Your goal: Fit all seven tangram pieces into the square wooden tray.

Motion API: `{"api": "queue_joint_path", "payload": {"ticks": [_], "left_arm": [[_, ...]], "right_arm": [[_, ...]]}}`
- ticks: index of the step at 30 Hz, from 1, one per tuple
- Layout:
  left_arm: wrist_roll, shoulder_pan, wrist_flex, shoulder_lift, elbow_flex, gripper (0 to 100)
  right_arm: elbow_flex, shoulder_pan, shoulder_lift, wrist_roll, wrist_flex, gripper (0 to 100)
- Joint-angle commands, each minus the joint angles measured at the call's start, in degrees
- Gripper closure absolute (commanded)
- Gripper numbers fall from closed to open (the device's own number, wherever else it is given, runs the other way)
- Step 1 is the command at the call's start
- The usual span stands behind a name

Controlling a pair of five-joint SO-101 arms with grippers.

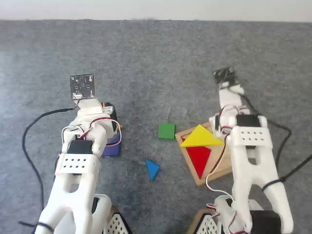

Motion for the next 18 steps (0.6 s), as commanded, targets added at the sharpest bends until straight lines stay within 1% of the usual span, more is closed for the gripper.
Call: {"api": "queue_joint_path", "payload": {"ticks": [1,5,9,12,15,18], "left_arm": [[-0.8,0.5,-1.5,0.1,-0.4,95],[-0.8,0.3,-1.4,0.1,-0.4,95],[-0.8,0.2,-1.4,0.1,-0.4,95],[-0.8,0.2,-1.4,0.1,-0.4,95],[-0.8,0.2,-1.5,0.0,-0.4,95],[-0.8,0.3,-1.5,0.0,-0.4,95]], "right_arm": [[2.5,0.8,0.7,3.5,-5.8,85.7],[0.8,1.5,8.6,3.5,-10.7,85.7],[-5.7,3.5,18.6,3.6,-8.9,85.7],[-8.4,4.3,23.8,6.6,-6.6,85.7],[-8.5,4.4,24.0,7.5,-4.3,85.7],[-8.4,3.9,21.2,7.5,-1.2,85.7]]}}
